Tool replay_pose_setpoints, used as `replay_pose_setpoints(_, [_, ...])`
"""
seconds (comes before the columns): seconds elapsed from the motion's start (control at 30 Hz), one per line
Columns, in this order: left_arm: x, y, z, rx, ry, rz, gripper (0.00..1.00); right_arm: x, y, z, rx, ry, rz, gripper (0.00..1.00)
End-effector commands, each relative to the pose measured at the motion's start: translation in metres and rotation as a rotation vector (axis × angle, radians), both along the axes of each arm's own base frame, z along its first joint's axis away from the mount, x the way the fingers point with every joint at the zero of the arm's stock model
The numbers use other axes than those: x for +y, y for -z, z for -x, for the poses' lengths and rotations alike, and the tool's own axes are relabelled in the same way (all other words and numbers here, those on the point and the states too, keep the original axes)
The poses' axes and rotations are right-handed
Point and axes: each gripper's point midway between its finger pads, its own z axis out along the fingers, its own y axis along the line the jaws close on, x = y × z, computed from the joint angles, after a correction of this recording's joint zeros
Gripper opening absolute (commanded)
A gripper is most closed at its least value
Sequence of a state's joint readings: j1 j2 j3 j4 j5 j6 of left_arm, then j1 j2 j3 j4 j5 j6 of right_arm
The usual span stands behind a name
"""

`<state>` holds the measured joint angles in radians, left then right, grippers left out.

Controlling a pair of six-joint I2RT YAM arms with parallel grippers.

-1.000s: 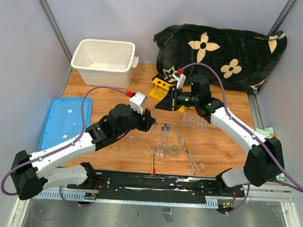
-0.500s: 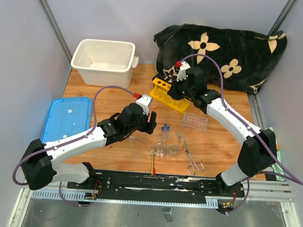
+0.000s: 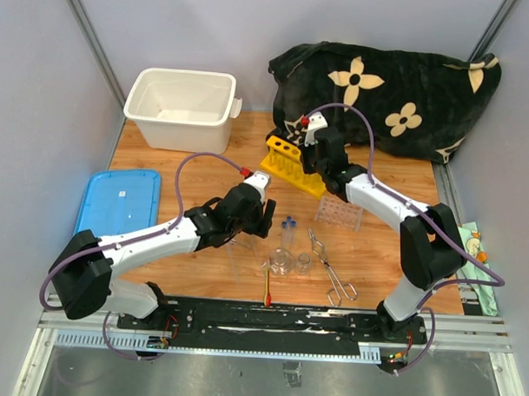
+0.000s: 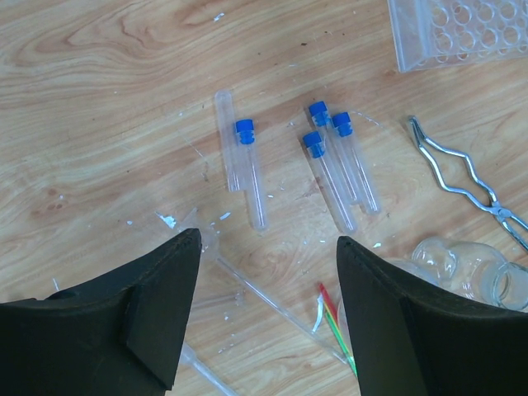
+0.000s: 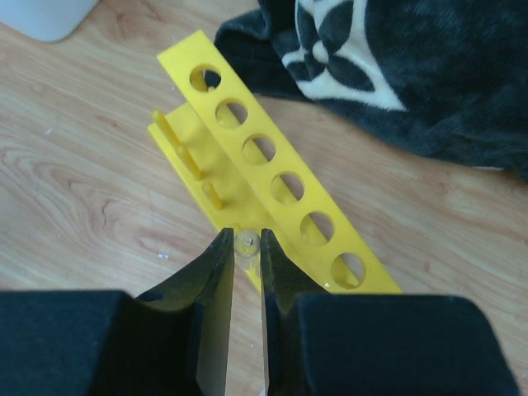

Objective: Organize the chemistry lab equipment
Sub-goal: Insert the test tube into the slot of the test tube rack.

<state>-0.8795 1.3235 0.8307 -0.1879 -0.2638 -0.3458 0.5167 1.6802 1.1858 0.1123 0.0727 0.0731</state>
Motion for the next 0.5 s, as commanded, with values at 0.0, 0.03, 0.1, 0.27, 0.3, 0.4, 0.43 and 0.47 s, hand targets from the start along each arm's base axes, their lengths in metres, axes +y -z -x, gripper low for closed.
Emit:
replay_pose_setpoints(0.0, [-0.01,-0.001,-0.003,-0.004,0.007,0.021,0.71,0.007,-0.028,-0.013,-0.118,0.006,-0.03,0.0])
replay_pose_setpoints(0.03, [-0.01,0.001,-0.003,-0.002,0.008,0.017,0.71,0.008,-0.03,-0.014,-0.122,0.005,-0.033,0.0])
replay_pose_setpoints(0.1, [-0.011,0.003,-0.004,0.002,0.009,0.013,0.7,0.008,-0.036,-0.014,-0.141,0.005,-0.045,0.01])
replay_pose_setpoints(0.27, [-0.013,0.006,-0.004,0.009,0.013,0.011,0.7,0.012,-0.038,-0.016,-0.142,-0.01,-0.055,0.01])
replay_pose_setpoints(0.3, [-0.013,0.006,-0.004,0.008,0.013,0.013,0.7,0.013,-0.036,-0.016,-0.138,-0.012,-0.058,0.01])
replay_pose_setpoints(0.4, [-0.013,0.004,-0.004,0.004,0.014,0.021,0.7,0.015,-0.028,-0.016,-0.125,-0.019,-0.065,0.01])
replay_pose_setpoints(0.43, [-0.014,0.003,-0.004,0.002,0.015,0.021,0.7,0.016,-0.025,-0.015,-0.121,-0.021,-0.067,0.01])
replay_pose_setpoints(0.47, [-0.013,0.003,-0.004,0.001,0.016,0.021,0.7,0.017,-0.025,-0.015,-0.119,-0.023,-0.071,0.01])
